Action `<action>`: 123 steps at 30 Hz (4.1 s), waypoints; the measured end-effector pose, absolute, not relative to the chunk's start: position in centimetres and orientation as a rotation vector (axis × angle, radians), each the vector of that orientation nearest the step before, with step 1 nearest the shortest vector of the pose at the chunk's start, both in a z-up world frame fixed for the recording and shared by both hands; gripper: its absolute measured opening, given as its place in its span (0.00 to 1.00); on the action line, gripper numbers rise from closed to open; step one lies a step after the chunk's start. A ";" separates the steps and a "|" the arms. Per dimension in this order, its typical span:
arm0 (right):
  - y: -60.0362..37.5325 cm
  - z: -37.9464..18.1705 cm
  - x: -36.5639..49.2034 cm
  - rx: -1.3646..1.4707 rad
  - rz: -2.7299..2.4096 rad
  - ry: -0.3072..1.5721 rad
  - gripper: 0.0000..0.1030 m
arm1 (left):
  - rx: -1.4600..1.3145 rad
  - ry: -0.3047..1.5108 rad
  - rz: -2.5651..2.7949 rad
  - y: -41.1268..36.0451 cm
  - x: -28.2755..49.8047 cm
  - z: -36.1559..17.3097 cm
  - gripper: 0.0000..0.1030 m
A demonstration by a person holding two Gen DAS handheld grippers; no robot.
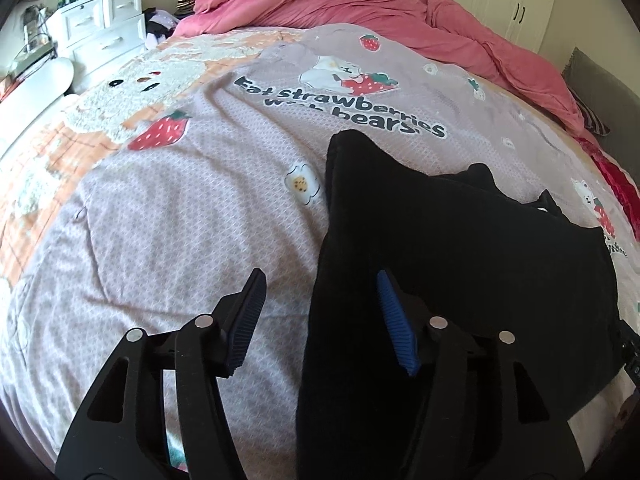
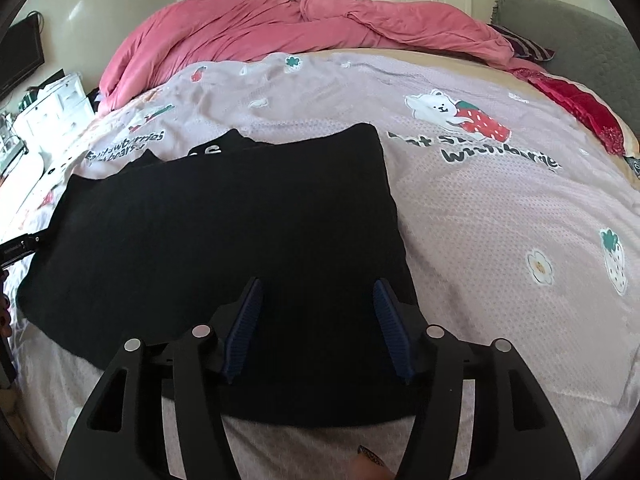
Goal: Fold small clothes
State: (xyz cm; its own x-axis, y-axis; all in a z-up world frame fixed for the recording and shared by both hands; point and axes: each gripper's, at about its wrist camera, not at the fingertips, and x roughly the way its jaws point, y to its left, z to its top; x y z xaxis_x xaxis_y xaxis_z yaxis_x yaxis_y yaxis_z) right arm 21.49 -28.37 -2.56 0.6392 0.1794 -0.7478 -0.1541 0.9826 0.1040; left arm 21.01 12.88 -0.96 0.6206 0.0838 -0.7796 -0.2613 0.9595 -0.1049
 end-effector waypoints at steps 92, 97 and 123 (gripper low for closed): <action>-10.3 2.5 15.6 -0.217 0.556 0.497 0.12 | -0.576 0.898 -0.181 8.3 25.8 5.0 0.16; -13.2 3.2 15.6 -0.128 0.537 0.492 0.11 | -0.510 0.882 -0.205 5.4 25.7 7.0 0.15; -25.8 1.1 16.2 0.157 0.428 0.598 0.11 | -0.307 0.996 -0.297 -10.6 28.7 6.2 0.11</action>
State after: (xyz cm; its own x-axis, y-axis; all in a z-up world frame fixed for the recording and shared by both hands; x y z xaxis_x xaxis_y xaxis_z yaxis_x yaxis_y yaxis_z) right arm 16.23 -25.81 1.14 0.7419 0.4338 -0.5113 -0.3439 0.9008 0.2652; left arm 28.68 -10.59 6.18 0.5111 -0.3808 -0.7706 0.1035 0.9172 -0.3846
